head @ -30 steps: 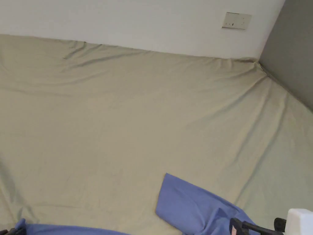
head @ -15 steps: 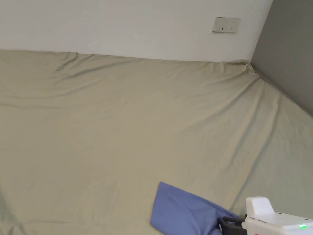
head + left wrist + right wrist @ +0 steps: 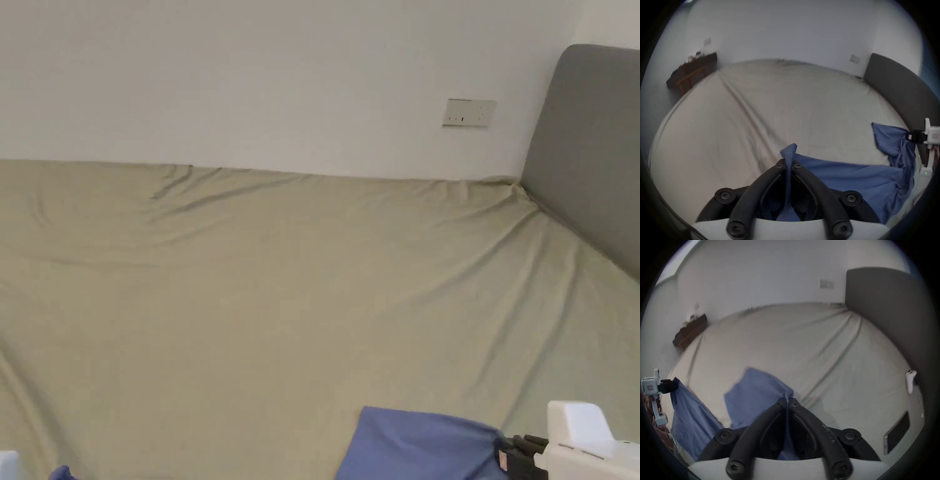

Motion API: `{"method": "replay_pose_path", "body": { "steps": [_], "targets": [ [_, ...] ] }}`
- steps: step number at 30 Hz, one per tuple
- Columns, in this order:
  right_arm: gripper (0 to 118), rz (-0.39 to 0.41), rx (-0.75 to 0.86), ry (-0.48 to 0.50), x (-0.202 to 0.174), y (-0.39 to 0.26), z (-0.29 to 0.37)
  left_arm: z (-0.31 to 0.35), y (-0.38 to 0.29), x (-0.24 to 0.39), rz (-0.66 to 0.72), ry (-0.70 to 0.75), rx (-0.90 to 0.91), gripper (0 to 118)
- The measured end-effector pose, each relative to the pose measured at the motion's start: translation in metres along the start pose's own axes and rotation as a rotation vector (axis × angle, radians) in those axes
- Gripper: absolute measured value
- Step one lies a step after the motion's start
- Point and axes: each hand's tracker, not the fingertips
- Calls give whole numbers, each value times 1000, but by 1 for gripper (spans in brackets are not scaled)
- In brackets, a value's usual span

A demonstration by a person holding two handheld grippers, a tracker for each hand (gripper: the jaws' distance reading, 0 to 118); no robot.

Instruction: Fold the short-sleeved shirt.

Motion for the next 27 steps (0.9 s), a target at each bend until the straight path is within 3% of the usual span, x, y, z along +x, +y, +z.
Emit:
{"method": "replay_pose_path", "body": {
  "steps": [7, 9, 14, 27],
  "targets": [
    [5, 41, 298, 32, -13, 69, 118, 84, 75, -14, -22, 29, 269, 4],
    [5, 73, 369, 73, -17, 90, 142, 106, 98, -17, -52, 25, 339, 4],
    [5, 142, 541, 58, -33, 146, 190, 165, 151, -12, -59, 75, 463, 4],
    [5, 192, 769, 12, -60, 286, 258, 238, 270, -43, -40, 250, 682, 4]
  ]
}}
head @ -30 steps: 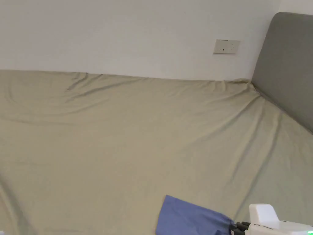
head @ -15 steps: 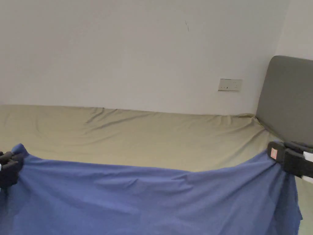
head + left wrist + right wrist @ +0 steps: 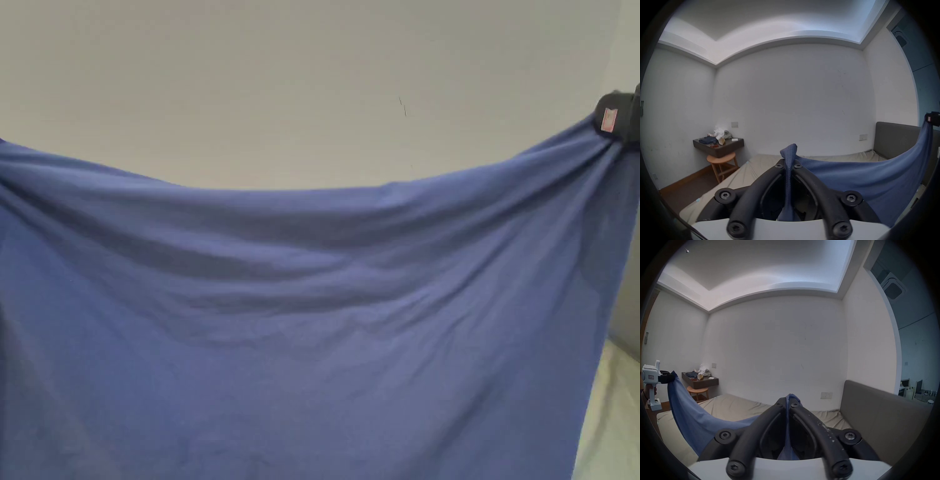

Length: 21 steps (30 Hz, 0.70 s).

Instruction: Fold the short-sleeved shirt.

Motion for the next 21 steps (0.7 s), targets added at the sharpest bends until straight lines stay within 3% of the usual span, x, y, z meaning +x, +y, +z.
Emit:
{"method": "replay_pose_path", "body": {
  "steps": [8, 9, 21],
  "targets": [
    [5, 14, 53, -60, -18, 59, -41, -54, 55, 32, -133, 105, 2, 4],
    [5, 31, 53, -80, -3, 62, -65, -62, 61, 39, -150, 113, 6, 4],
    [5, 70, 35, -198, 3, 80, -159, -177, 102, 112, -184, 196, 56, 4]
  ]
}}
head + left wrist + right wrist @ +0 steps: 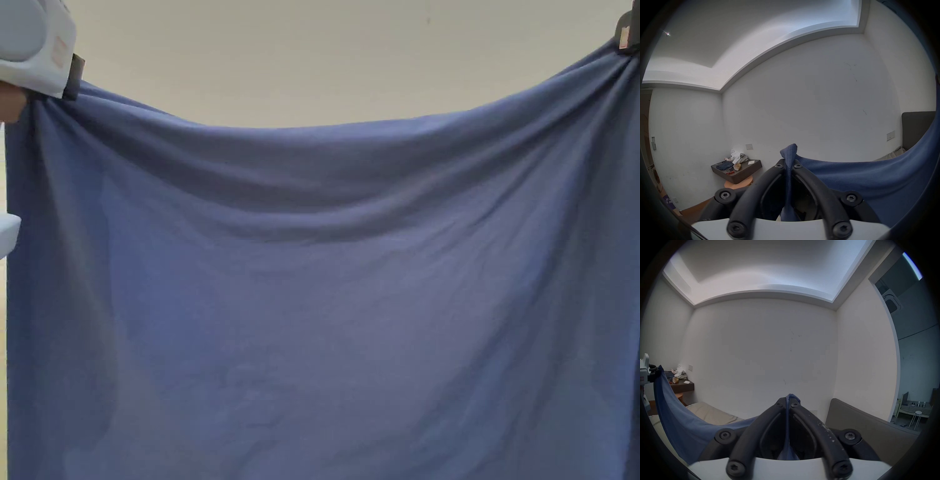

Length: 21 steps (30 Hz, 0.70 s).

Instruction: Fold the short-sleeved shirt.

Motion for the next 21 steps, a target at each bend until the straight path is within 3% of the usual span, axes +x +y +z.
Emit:
{"method": "replay_pose_path", "body": {
  "steps": [5, 11, 13, 21],
  "targets": [
    [5, -21, -37, -69, 15, -12, -58, -37, 0, 33, 23, 18, 7, 4],
    [5, -11, 8, -68, 0, -25, -62, -72, -5, 61, 13, 39, 32, 4],
    [5, -30, 9, -77, 3, -31, -90, -81, -13, 66, 29, 36, 25, 4],
    [5, -12, -68, -42, -3, -92, -116, -100, -77, 90, 23, -28, -94, 4]
  ]
}}
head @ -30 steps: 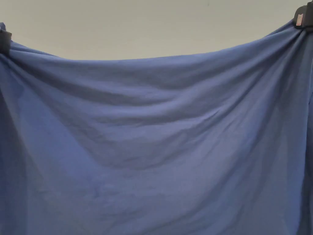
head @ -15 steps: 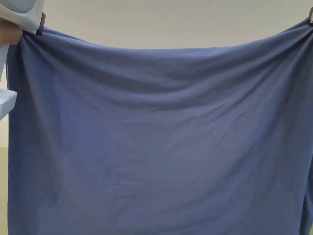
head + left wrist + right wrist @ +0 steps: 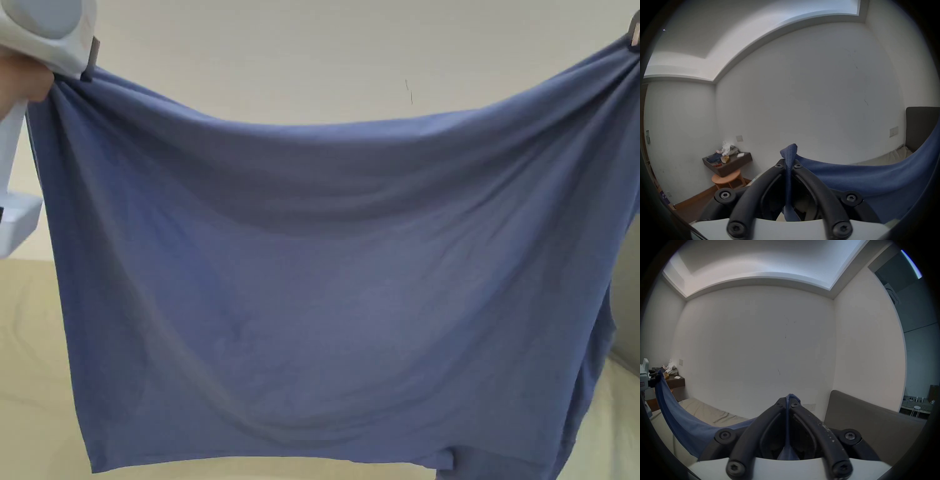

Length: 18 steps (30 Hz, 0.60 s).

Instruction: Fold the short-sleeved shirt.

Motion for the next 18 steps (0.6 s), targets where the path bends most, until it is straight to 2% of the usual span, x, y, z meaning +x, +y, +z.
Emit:
{"method": "replay_pose_path", "body": {
  "steps": [5, 10, 14, 18],
  "targets": [
    [5, 13, -133, 79, -5, -59, 0, 6, -52, 9, 33, -86, -118, 4],
    [5, 118, -265, 128, -6, -127, 8, -1, -107, 4, 104, -211, -247, 4],
    [5, 87, -363, 166, -13, -187, 37, 20, -158, 11, -21, -238, -339, 4],
    [5, 58, -467, 247, -20, -244, 84, 55, -208, 10, -64, -301, -421, 4]
  ]
}}
